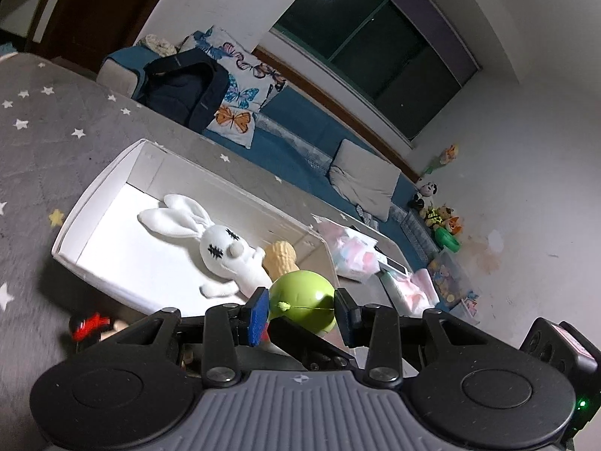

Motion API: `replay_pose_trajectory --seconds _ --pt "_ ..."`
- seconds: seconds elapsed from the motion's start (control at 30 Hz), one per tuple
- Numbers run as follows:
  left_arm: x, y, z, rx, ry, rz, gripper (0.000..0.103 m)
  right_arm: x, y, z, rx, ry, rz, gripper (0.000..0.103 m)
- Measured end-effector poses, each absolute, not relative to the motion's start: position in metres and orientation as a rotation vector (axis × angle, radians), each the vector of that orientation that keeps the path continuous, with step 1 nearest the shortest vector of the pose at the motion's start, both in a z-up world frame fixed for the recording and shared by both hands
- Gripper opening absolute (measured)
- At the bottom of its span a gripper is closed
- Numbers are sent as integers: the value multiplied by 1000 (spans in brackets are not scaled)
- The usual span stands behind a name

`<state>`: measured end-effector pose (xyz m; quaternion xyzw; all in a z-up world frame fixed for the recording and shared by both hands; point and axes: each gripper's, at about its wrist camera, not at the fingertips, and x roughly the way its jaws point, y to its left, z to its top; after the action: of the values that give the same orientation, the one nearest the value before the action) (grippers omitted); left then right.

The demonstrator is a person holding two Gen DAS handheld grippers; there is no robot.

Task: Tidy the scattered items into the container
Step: 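Carry the green toy into the box and open the right tool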

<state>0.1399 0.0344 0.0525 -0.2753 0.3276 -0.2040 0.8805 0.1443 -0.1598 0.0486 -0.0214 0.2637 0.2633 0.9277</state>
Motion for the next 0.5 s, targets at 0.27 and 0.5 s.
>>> replay_pose_trajectory --seconds 0.27,0.5 --pt "181 41 30 -588 752 -402 40 185 -152 30 -11 631 540 66" --pt "204 45 11 -597 806 -393 40 211 -148 12 3 707 537 66"
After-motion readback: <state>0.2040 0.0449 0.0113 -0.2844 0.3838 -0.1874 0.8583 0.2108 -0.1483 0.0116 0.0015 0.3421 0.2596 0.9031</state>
